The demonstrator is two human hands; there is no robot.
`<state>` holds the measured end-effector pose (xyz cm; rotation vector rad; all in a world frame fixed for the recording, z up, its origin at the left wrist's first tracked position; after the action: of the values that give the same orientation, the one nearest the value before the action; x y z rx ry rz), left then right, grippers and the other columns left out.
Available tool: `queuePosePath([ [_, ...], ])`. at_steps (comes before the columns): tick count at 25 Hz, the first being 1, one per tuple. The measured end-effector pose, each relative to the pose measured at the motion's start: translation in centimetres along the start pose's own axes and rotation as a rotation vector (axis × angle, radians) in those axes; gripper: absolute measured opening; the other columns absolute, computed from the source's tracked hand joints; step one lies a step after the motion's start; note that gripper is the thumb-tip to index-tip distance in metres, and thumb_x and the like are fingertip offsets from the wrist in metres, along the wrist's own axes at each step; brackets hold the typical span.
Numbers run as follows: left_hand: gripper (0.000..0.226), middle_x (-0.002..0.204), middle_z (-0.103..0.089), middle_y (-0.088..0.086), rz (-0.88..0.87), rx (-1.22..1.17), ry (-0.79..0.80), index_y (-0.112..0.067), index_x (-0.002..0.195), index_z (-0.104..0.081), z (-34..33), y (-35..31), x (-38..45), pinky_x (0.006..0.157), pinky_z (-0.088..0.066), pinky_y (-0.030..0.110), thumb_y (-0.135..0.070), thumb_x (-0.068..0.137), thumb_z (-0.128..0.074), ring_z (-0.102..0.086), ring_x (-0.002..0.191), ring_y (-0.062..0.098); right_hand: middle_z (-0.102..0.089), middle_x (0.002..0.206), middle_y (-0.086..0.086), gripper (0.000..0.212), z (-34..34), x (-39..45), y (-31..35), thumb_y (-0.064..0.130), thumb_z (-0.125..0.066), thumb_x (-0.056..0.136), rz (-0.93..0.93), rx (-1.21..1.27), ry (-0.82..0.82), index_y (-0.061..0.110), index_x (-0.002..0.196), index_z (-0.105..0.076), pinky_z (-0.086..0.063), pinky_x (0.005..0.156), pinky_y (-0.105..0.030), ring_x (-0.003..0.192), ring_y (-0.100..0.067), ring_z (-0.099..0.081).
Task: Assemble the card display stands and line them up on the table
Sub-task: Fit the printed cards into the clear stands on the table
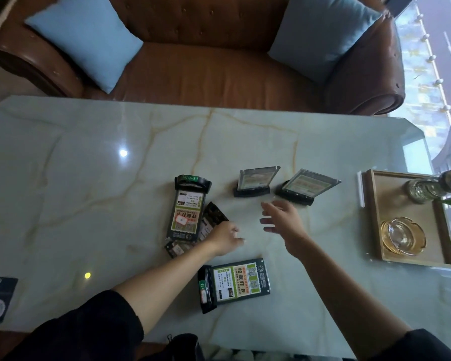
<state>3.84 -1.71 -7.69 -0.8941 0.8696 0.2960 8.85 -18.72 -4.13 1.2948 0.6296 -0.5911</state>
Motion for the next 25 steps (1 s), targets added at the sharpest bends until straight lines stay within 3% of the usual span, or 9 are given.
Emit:
queuePosePath([
  [3, 0.057, 0.137, -0.058, 0.008, -0.03, 0.179, 0.038, -0.012, 0.14, -0.052, -1.5, 0.5, -0.3, 0.097, -0.046, 0.032, -0.028, 0.089, -0.071, -0.057, 0.121, 0.023, -0.062, 0.098, -0.014, 0.024, 0.0, -1.7, -4.5, 0.028, -0.067, 0.092, -0.139, -0.087, 0.061, 0.007, 0.103, -0.063, -0.053, 0.074, -0.037, 0.085, -0.024, -0.062],
  [7, 0.06, 0.139, -0.056, 0.006, -0.042, 0.326, 0.077, -0.016, 0.14, -0.052, -3.3, 1.3, 0.0, 0.098, -0.049, 0.034, -0.026, 0.085, -0.075, -0.057, 0.121, 0.024, -0.05, 0.081, -0.011, 0.039, 0.8, -3.2, -10.3, 0.023, -0.069, 0.086, -0.21, -0.188, -0.044, -0.013, 0.099, -0.062, -0.037, 0.063, -0.033, 0.076, -0.023, -0.046],
  [10, 0.059, 0.135, -0.059, 0.005, -0.043, 0.413, 0.123, -0.017, 0.137, -0.053, -4.7, 2.5, 0.3, 0.095, -0.051, 0.035, -0.031, 0.084, -0.076, -0.06, 0.117, 0.024, -0.041, 0.066, -0.007, 0.018, 1.3, -4.5, -14.2, 0.023, -0.069, 0.079, -0.301, -0.229, -0.127, 0.008, 0.075, -0.059, -0.032, 0.062, -0.033, 0.066, -0.021, -0.041],
  [12, 0.054, 0.133, -0.061, 0.004, -0.041, 0.426, 0.139, -0.018, 0.134, -0.055, -5.4, 3.2, 0.5, 0.097, -0.052, 0.038, -0.03, 0.085, -0.075, -0.062, 0.115, 0.023, -0.045, 0.065, -0.008, 0.02, 1.4, -5.2, -16.5, 0.021, -0.068, 0.076, -0.378, -0.18, -0.162, 0.01, 0.07, -0.052, -0.036, 0.058, -0.034, 0.063, -0.022, -0.044],
  [17, 0.023, 0.117, -0.072, 0.001, -0.084, 0.459, 0.132, -0.019, 0.11, -0.071, -6.3, 3.4, 0.7, 0.091, -0.056, 0.038, -0.027, 0.089, -0.072, -0.068, 0.1, 0.019, -0.062, 0.074, -0.013, 0.016, 0.3, -6.4, -20.0, 0.013, -0.07, 0.084, -0.492, 0.115, -0.152, 0.001, 0.081, -0.061, -0.063, 0.071, -0.045, 0.07, -0.027, -0.062],
  [19, 0.019, 0.113, -0.074, 0.001, -0.092, 0.414, 0.133, -0.018, 0.108, -0.074, -6.2, 3.3, 0.5, 0.088, -0.057, 0.036, -0.025, 0.092, -0.07, -0.069, 0.095, 0.018, -0.064, 0.078, -0.015, 0.014, 0.2, -6.3, -20.5, 0.008, -0.07, 0.085, -0.471, 0.175, -0.161, -0.005, 0.087, -0.065, -0.063, 0.072, -0.046, 0.067, -0.025, -0.062],
  [22, 0.021, 0.11, -0.074, 0.001, -0.102, 0.26, 0.123, -0.016, 0.113, -0.072, -5.4, 2.5, 0.2, 0.09, -0.057, 0.036, -0.023, 0.094, -0.067, -0.069, 0.097, 0.016, -0.061, 0.079, -0.014, 0.017, 0.9, -6.3, -19.4, -0.001, -0.069, 0.084, -0.405, 0.287, -0.196, -0.009, 0.099, -0.067, -0.059, 0.066, -0.036, 0.064, -0.02, -0.06],
  [25, 0.021, 0.106, -0.075, 0.001, -0.161, 0.091, 0.072, -0.016, 0.114, -0.072, -4.0, 0.3, 0.2, 0.091, -0.056, 0.036, -0.019, 0.094, -0.067, -0.07, 0.098, 0.018, -0.063, 0.083, -0.01, 0.012, 2.4, -6.0, -15.8, 0.002, -0.068, 0.088, -0.268, 0.352, -0.182, 0.002, 0.1, -0.067, -0.053, 0.068, -0.035, 0.075, -0.02, -0.06],
])
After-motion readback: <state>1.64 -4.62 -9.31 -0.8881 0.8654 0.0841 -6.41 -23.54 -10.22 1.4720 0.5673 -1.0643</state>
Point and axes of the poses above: each hand's wrist, its own x-axis towards the middle knuckle, its own z-axis out of the back of the hand, y = z × x, the point moved 5 cm from there along x, towards the middle knuckle
